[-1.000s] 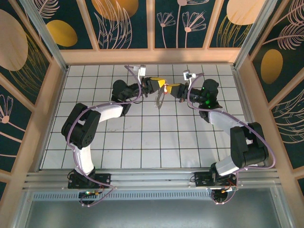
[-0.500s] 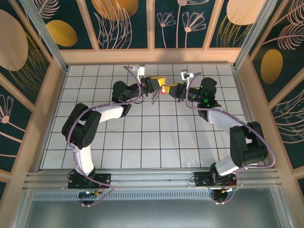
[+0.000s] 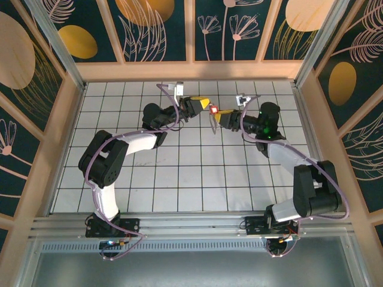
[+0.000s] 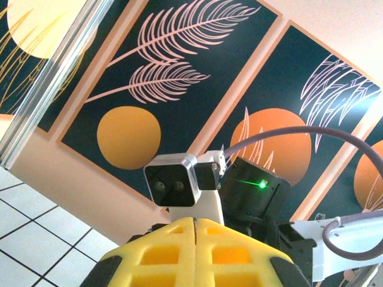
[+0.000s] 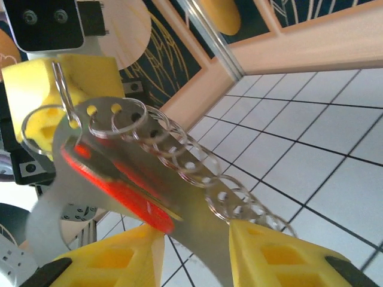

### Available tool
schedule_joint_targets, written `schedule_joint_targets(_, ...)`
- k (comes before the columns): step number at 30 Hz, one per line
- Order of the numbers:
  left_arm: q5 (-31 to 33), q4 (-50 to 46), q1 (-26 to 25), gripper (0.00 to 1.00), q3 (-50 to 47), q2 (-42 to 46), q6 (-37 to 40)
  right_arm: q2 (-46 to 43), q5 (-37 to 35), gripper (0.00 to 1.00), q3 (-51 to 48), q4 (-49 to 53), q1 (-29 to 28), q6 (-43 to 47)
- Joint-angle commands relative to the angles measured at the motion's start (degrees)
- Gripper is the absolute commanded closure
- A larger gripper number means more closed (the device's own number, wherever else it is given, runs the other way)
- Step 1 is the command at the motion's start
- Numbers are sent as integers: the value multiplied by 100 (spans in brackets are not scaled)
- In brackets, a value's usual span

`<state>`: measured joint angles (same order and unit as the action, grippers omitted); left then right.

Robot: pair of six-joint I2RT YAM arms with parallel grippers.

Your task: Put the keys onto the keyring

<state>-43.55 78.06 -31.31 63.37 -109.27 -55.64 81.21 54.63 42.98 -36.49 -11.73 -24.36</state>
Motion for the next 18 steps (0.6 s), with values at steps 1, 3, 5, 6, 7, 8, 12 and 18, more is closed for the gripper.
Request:
schedule_joint_targets(1, 83, 420, -15, 100, 131, 102, 23, -393, -131, 65, -181, -47, 85, -38)
schedule_joint_targets(3, 75, 420, -15, 100, 131, 102, 19, -525, -248, 65, -245, -58, 102, -76)
schedule_joint_targets(5, 54, 412, -15, 100, 131, 99, 24, -643, -348, 65, -264, -69, 107, -108)
schedule_joint_targets(6, 57, 403, -15, 100, 123, 104, 28, -706, -412, 64, -259, -73, 102, -128)
schedule_joint_targets(7, 55, 395, -15, 100, 123, 111, 35, -756, -485, 63, -255, -91, 105, -151)
schedule_joint_targets(8, 48, 394, -11, 100, 111, 118, 38, -804, -554, 63, -248, -151, 107, -200)
schedule_joint_targets(12, 13, 386, -17, 100, 114, 141, 35, -823, -780, 61, -93, -398, 103, -455)
schedule_joint_targets(18, -36, 385, -28, 100, 140, 146, 31, -571, -1017, 64, 255, -745, 91, -825)
